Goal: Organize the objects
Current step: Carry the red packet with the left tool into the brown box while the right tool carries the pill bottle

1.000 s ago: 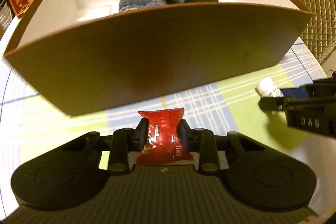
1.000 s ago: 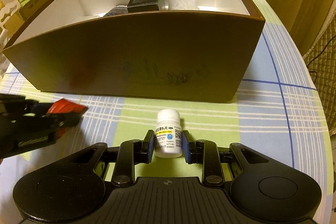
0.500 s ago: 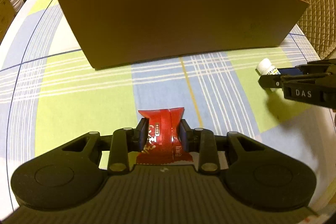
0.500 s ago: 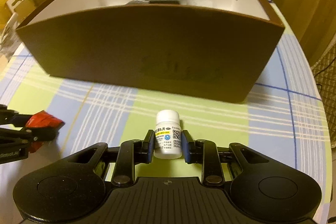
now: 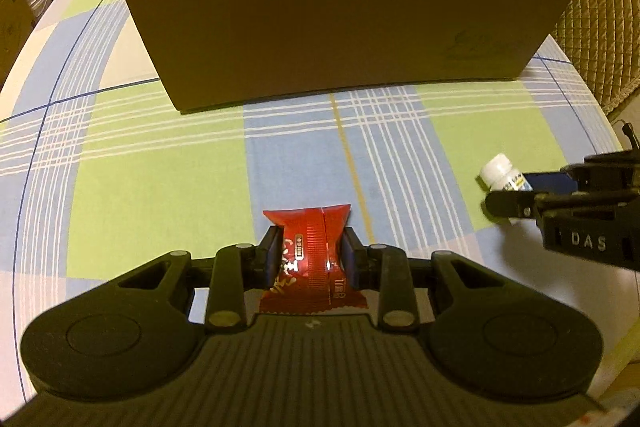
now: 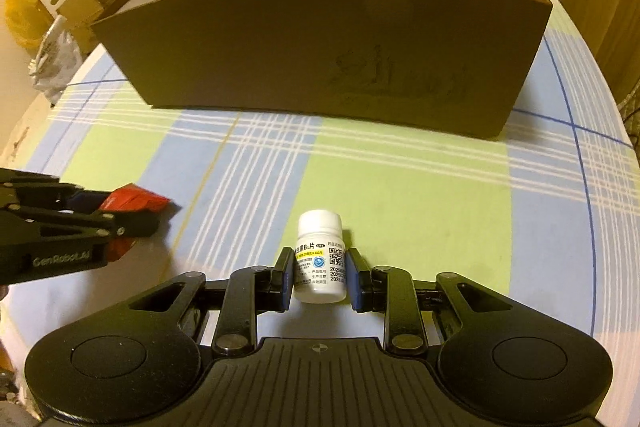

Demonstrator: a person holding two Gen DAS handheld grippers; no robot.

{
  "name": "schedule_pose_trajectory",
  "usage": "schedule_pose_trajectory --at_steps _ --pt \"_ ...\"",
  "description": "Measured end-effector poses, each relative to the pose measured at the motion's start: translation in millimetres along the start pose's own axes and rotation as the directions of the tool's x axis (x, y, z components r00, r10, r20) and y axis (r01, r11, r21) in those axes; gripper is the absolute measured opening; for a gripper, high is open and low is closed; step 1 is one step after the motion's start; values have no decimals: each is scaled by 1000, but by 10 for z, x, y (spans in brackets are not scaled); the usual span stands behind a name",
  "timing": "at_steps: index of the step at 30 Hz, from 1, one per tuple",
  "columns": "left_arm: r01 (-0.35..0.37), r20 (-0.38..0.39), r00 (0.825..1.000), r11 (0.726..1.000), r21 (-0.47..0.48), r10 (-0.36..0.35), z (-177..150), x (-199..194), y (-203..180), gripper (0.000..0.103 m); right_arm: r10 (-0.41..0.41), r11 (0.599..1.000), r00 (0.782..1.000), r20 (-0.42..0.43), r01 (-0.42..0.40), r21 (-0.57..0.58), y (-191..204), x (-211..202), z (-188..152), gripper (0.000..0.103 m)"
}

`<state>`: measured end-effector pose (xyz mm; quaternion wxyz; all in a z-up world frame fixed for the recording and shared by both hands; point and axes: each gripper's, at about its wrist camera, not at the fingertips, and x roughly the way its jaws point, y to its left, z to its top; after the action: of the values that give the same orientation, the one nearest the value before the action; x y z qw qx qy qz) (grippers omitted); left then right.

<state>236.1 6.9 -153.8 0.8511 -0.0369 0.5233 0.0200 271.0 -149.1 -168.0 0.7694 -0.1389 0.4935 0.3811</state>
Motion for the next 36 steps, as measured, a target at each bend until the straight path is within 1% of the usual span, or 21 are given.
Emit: schedule_pose_trajectory --at_steps 7,17,27,36 --pt "3 31 1000 1000 -12 -2 -10 -152 -42 26 34 999 999 24 -34 -14 91 -188 -15 24" --pt "6 84 996 1000 -20 -4 84 -405 -82 26 78 996 993 85 -75 -40 197 -412 121 24" --pt "12 162 987 1000 -9 -10 386 -638 -111 26 107 993 983 148 -98 -66 253 -635 352 24" --pt "5 212 977 1000 10 -7 669 -740 -119 26 121 991 973 196 -108 -77 282 -714 601 24"
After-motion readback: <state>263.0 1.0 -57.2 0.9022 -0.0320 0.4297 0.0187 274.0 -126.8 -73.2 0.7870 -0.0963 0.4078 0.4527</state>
